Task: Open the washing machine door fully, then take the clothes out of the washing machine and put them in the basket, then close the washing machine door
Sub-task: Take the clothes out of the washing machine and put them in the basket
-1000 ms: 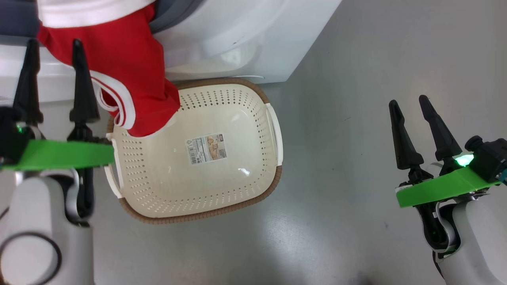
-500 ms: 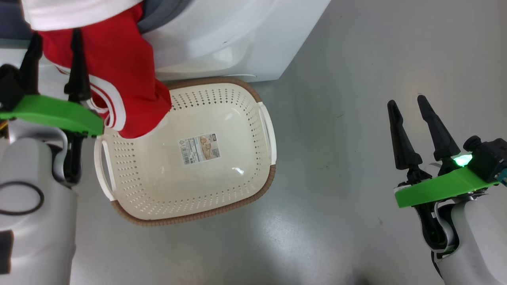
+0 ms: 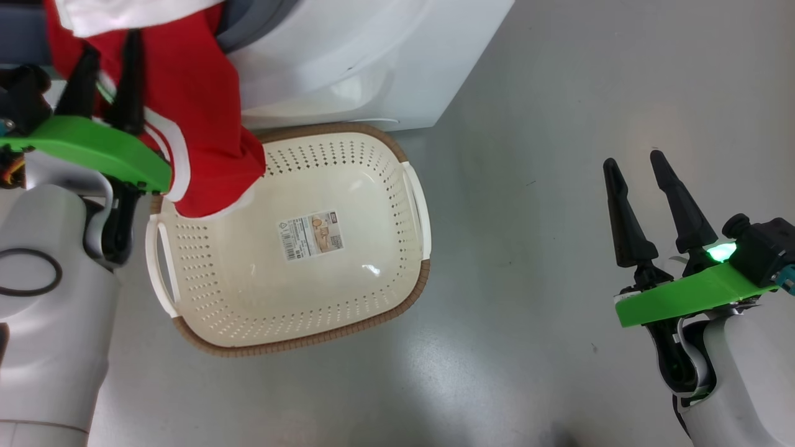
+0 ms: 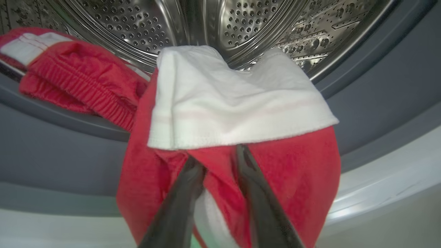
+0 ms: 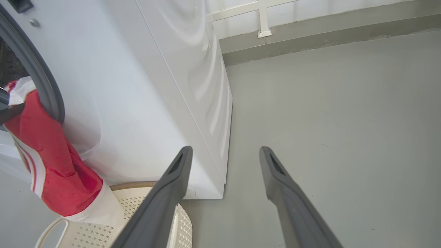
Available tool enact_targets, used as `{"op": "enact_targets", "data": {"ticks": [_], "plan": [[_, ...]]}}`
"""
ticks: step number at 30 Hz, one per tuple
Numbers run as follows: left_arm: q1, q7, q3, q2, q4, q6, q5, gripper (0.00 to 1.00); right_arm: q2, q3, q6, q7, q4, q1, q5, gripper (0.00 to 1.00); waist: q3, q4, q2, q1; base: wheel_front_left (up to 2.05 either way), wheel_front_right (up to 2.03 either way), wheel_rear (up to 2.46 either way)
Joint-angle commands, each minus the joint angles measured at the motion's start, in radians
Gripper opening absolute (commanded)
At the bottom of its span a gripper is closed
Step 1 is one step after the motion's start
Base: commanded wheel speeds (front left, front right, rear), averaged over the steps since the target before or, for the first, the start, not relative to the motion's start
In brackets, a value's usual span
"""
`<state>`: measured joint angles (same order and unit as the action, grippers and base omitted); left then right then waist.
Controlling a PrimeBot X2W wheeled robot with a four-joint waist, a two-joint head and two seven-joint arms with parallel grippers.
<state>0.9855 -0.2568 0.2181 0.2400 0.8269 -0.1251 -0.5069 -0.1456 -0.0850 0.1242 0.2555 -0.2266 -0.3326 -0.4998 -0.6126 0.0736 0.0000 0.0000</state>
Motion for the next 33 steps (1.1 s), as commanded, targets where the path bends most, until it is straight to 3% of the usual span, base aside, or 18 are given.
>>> {"op": "enact_targets", "data": {"ticks": [1, 11, 24, 33], "plan": [[0.007, -0.005, -0.009, 0.046, -0.013, -0.005, -0.010, 0.00, 0.002, -0.026, 0.007, 0.006, 0.020, 0.006, 0.005, 1.00, 0.002, 0.003, 0.0000, 0.0000, 0.00, 0.00, 0.00], [-0.059, -0.005, 0.004, 0.050, -0.046, -0.005, -0.018, 0.00, 0.005, -0.019, 0.007, 0.006, 0.019, 0.020, 0.005, 1.00, 0.011, 0.004, 0.0000, 0.0000, 0.00, 0.00, 0.00], [-0.245, -0.005, 0.033, -0.032, -0.098, -0.006, -0.031, 0.00, 0.000, -0.021, 0.007, 0.006, 0.020, 0.017, 0.004, 1.00, 0.008, -0.014, 0.0000, 0.0000, 0.00, 0.00, 0.00], [-0.310, -0.005, 0.079, -0.080, -0.054, -0.006, -0.038, 0.00, 0.002, -0.027, 0.007, 0.006, 0.018, 0.010, 0.002, 1.00, -0.001, -0.009, 0.0000, 0.0000, 0.00, 0.00, 0.00]]}}
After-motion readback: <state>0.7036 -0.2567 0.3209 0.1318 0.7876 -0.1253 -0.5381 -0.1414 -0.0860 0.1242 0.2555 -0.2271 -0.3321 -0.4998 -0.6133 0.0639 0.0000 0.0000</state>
